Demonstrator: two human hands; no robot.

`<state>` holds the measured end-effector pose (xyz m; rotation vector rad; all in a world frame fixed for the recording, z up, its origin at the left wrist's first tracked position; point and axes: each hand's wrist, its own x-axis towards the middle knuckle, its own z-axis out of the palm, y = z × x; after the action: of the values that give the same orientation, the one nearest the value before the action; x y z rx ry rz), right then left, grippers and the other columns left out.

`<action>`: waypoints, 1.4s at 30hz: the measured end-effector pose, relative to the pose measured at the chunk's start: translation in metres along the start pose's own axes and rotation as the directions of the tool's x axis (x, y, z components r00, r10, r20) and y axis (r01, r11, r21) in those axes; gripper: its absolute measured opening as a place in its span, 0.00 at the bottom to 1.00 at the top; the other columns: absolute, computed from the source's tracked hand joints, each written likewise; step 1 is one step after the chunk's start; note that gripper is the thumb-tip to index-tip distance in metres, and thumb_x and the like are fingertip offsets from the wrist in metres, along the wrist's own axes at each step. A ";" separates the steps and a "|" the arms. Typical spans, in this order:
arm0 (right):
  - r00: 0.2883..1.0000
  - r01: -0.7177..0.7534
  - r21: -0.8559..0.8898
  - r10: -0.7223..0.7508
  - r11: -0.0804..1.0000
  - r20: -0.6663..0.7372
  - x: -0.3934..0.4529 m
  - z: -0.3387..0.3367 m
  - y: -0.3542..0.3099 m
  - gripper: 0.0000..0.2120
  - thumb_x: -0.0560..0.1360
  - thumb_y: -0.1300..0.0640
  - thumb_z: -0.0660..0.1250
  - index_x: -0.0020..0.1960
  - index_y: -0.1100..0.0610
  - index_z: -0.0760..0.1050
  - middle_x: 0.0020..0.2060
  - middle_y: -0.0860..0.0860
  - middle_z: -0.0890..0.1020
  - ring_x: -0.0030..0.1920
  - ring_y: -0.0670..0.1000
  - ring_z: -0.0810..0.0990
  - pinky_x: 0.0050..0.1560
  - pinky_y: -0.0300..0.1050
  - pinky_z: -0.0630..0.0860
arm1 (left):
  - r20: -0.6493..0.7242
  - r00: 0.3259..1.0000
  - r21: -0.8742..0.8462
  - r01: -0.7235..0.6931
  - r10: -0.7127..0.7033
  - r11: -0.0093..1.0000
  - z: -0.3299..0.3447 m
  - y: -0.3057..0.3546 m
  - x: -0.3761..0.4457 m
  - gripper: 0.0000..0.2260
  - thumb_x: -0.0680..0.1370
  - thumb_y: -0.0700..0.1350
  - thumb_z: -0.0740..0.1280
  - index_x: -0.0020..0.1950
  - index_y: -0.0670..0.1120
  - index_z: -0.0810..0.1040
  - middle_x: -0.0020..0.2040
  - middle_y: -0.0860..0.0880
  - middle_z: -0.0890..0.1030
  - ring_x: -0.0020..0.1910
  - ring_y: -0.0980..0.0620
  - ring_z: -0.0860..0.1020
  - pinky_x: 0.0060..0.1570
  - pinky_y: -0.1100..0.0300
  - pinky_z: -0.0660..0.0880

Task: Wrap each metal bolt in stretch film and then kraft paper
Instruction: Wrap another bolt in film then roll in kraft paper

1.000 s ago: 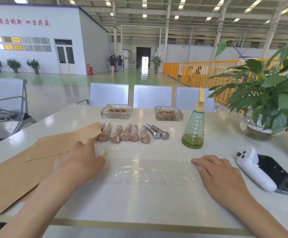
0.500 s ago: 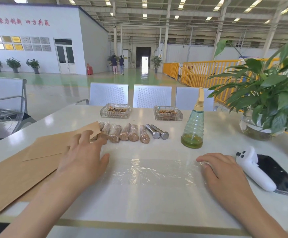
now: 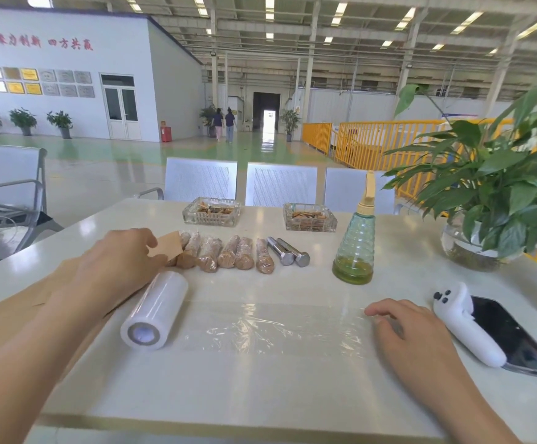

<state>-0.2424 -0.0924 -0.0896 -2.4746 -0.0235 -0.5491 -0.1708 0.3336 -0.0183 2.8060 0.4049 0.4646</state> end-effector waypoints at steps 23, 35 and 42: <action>0.998 0.042 0.269 -0.029 0.962 -0.052 -0.004 -0.011 -0.011 0.18 0.80 0.60 0.62 0.53 0.36 0.80 0.43 0.37 0.85 0.41 0.44 0.78 0.40 0.36 0.73 | -0.233 0.825 -0.151 -0.554 0.515 0.819 -0.013 0.132 -0.088 0.06 0.77 0.55 0.64 0.47 0.57 0.80 0.39 0.57 0.81 0.41 0.50 0.79 0.37 0.57 0.75; 0.989 0.068 0.471 -0.123 0.879 0.087 -0.004 -0.020 -0.012 0.13 0.85 0.49 0.61 0.54 0.40 0.84 0.40 0.46 0.88 0.30 0.40 0.73 0.37 0.33 0.66 | 0.003 0.659 -0.212 -0.735 0.752 0.645 0.049 0.183 -0.151 0.11 0.80 0.58 0.60 0.49 0.53 0.77 0.46 0.53 0.79 0.46 0.50 0.79 0.35 0.56 0.64; 0.996 0.009 0.441 -0.050 0.897 0.080 -0.004 -0.015 -0.010 0.13 0.80 0.46 0.66 0.42 0.39 0.87 0.26 0.42 0.79 0.27 0.45 0.68 0.33 0.37 0.63 | 0.182 0.723 -0.208 -0.634 0.666 0.745 0.054 0.163 -0.134 0.20 0.81 0.66 0.55 0.66 0.57 0.73 0.62 0.58 0.74 0.65 0.54 0.69 0.62 0.53 0.71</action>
<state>-0.2533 -0.0924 -0.0743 -2.0528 -0.2006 -0.3919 -0.2368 0.1291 -0.0545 2.7494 -0.6824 0.2457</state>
